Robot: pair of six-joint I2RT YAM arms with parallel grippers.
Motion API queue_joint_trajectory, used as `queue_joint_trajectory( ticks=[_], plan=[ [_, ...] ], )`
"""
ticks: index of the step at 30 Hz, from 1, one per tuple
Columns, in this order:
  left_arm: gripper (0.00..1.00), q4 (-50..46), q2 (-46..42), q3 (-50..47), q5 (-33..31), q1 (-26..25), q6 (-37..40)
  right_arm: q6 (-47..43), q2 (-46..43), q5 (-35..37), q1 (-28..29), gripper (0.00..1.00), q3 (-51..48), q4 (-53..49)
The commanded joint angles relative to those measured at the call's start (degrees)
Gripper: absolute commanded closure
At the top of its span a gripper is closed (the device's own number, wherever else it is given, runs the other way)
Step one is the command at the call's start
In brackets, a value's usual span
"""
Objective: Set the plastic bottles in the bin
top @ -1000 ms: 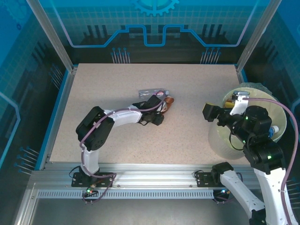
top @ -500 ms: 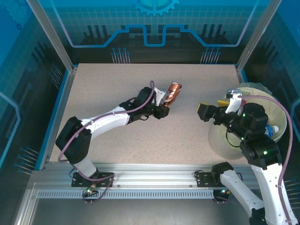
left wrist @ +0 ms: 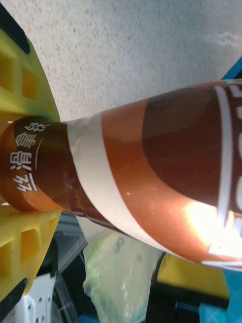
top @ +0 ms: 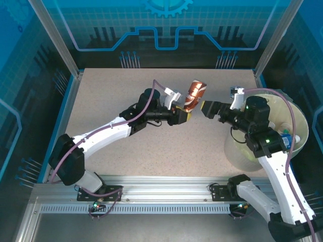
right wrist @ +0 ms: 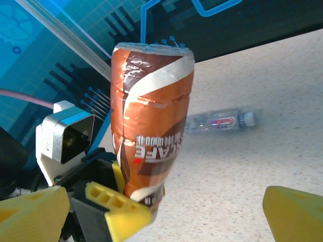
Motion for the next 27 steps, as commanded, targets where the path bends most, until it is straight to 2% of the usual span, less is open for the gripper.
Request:
queue_joint_trajectory(
  ticks=[1,4,10,16,27],
  plan=[
    [0.7,5.41,-1.66,-0.76,6.38,-1.13,-2.44,3.78,1.43,-2.65,1.35,0.0,0.53,6.65],
    [0.7,6.92,-1.76,-1.04,7.77,-2.08,-2.45,4.0,2.65,-0.37,1.93,0.0,0.89,8.12],
    [0.7,8.23,-1.0,-0.42,11.63,-2.99,-2.08,3.25,4.13,-0.55,2.02,0.0,2.68,8.9],
    [0.7,7.54,-0.54,0.11,13.57,-3.51,-1.13,1.52,5.38,-3.13,2.43,0.02,3.65,8.17],
    [0.7,5.02,0.25,1.35,14.35,-3.91,0.43,-0.93,6.73,-1.0,4.45,0.29,5.7,4.77]
  ],
)
